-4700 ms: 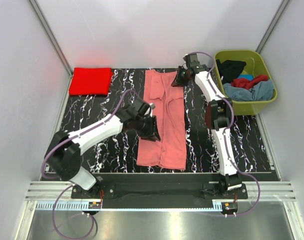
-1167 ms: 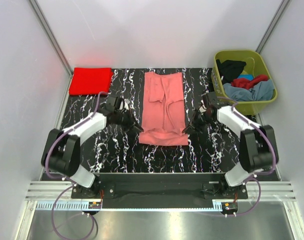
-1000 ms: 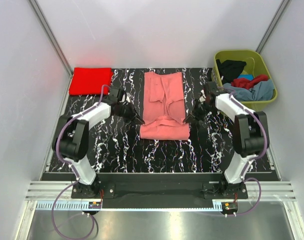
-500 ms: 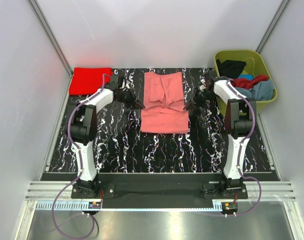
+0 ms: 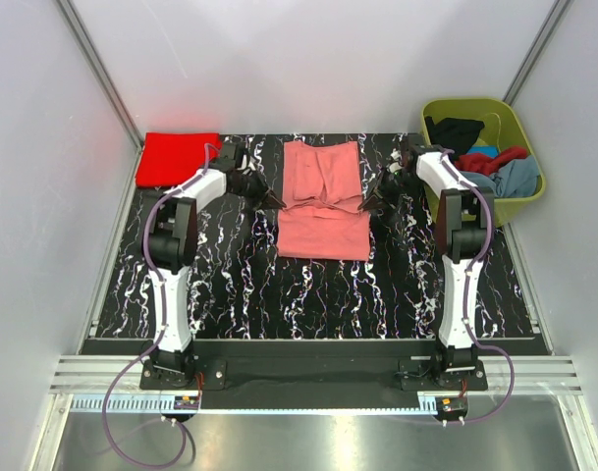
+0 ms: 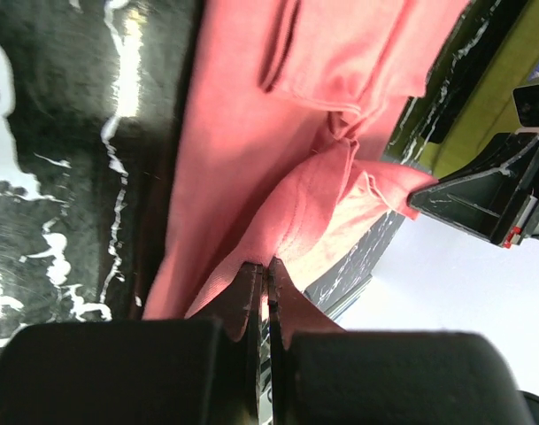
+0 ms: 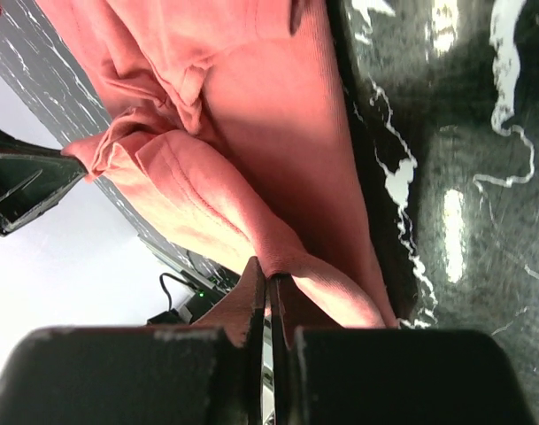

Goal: Fold and stack the t-shirts
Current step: Fold the tshirt

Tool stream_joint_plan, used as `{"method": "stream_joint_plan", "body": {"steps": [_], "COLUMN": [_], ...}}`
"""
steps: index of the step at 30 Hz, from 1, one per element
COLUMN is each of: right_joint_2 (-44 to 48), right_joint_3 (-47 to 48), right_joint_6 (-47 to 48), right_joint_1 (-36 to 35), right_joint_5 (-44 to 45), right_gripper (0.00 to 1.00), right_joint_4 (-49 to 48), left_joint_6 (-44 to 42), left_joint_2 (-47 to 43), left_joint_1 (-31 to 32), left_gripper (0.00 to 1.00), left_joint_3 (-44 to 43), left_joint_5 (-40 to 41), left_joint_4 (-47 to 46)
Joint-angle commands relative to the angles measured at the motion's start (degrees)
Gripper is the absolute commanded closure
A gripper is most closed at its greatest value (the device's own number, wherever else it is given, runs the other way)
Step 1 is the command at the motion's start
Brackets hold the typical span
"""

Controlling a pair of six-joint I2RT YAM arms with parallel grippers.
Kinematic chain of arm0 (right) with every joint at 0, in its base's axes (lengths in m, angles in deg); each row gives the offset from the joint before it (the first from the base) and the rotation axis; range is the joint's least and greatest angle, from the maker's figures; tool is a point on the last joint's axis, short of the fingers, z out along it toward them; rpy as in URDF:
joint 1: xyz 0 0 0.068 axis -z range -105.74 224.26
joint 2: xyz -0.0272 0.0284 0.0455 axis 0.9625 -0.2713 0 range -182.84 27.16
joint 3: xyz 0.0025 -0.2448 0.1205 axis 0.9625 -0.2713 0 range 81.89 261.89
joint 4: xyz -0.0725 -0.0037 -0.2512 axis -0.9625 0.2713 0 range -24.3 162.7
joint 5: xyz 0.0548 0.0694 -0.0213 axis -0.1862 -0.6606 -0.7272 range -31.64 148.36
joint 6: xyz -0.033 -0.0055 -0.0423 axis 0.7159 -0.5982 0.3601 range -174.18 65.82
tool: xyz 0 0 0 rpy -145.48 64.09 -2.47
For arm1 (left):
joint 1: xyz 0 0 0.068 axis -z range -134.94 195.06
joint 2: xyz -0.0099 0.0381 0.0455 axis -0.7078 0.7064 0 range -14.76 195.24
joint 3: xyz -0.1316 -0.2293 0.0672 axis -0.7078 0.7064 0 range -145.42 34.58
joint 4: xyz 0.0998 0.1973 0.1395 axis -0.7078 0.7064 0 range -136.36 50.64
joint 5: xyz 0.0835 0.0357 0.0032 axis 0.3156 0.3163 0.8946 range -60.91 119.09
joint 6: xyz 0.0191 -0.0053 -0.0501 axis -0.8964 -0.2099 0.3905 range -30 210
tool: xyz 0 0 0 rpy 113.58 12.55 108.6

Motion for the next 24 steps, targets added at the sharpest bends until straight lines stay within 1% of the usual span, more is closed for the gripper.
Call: {"method": "stream_joint_plan", "body": {"steps": [1,15,21,24], "right_joint_2": [-1.3,-2.9,-1.6,-1.8], "right_joint_3": [3.2,4.8,5.1,5.3], "right_joint_6": [1.1,1.2,1.1,1.2], "right_joint_1": [0.5,1.0,1.0,1.1], "right_joint_5": [-1.3,-0.2,0.3,0.8], "right_gripper": [1.00,1.00,1.00,1.00], "right_joint_4": [1.2,1.8,2.0,2.1], "left_joint_6": [1.2,0.8,0.7,1.1], "left_joint_2": [1.3,4.1,2.2,2.8], "left_joint_1": [-0.7,-0.8,-1.0,-1.2], "left_gripper": [1.00,1.00,1.00,1.00], "left_joint_3": [-3.2,-4.9,-4.4,-5.1], "left_joint_5": [-1.1,-1.8,-0.6,-0.9], "left_joint_4": [-0.5,-0.6,-0.5,-0.5]}}
